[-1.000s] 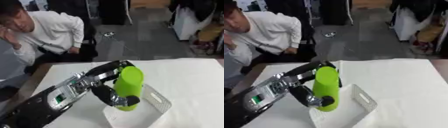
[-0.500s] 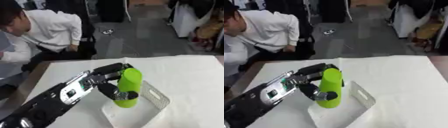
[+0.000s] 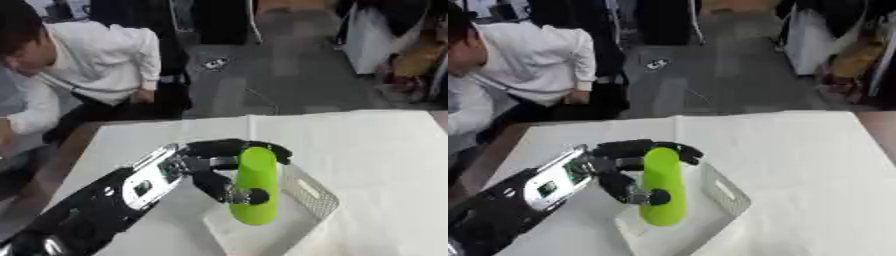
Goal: Pick up objects on the table and place them in the box.
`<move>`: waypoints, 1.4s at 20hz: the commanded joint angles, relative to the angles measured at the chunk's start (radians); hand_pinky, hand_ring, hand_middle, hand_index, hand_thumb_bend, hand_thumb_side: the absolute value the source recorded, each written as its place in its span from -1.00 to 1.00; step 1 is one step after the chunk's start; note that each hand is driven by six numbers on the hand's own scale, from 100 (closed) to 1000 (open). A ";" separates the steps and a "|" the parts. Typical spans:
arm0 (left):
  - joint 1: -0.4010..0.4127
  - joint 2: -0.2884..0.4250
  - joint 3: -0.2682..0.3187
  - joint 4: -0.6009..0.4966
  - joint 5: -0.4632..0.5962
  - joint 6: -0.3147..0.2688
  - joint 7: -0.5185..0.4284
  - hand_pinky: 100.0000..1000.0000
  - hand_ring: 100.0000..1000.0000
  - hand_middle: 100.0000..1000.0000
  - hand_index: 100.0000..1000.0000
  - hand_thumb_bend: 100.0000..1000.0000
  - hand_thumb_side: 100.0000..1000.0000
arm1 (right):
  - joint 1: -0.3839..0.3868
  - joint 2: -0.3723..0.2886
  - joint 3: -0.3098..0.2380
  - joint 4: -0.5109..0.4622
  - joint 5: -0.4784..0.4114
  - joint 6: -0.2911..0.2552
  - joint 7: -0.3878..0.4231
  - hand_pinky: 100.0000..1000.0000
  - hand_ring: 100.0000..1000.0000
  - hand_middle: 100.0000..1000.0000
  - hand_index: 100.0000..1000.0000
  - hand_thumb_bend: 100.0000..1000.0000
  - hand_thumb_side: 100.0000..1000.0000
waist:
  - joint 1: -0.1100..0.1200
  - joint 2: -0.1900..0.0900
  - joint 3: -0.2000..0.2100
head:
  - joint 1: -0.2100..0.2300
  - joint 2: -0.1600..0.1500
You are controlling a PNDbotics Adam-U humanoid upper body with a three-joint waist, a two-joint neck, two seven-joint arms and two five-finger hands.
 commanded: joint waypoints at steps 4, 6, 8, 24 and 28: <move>-0.024 0.015 0.024 0.002 0.024 -0.001 -0.018 1.00 1.00 1.00 1.00 -0.74 1.00 | -0.013 -0.021 -0.010 -0.015 -0.001 0.001 0.000 -0.79 -0.54 -0.08 0.16 -1.00 0.23 | -0.002 -0.022 0.000 | 0.000 0.000; -0.025 0.016 0.026 0.003 0.024 -0.004 -0.015 1.00 1.00 1.00 1.00 -0.71 1.00 | -0.014 -0.022 -0.011 -0.015 -0.002 0.001 -0.001 -0.79 -0.54 -0.08 0.16 -1.00 0.22 | -0.002 -0.022 -0.001 | 0.000 0.000; -0.026 0.016 0.026 0.005 0.021 -0.005 -0.016 1.00 1.00 1.00 1.00 -0.62 1.00 | -0.014 -0.022 -0.011 -0.015 -0.002 0.001 -0.001 -0.79 -0.54 -0.08 0.16 -1.00 0.22 | -0.002 -0.022 -0.001 | 0.000 0.000; -0.061 -0.032 0.053 0.118 -0.103 -0.091 0.032 1.00 1.00 1.00 1.00 -0.62 1.00 | -0.017 -0.020 -0.014 -0.015 -0.007 0.001 -0.004 -0.79 -0.53 -0.08 0.15 -1.00 0.22 | -0.002 -0.022 -0.004 | -0.001 0.006; -0.065 -0.041 0.050 0.128 -0.121 -0.101 0.013 1.00 1.00 1.00 1.00 -0.51 1.00 | -0.018 -0.019 -0.014 -0.015 -0.008 0.002 -0.004 -0.79 -0.53 -0.08 0.15 -1.00 0.22 | -0.002 -0.022 -0.005 | -0.001 0.008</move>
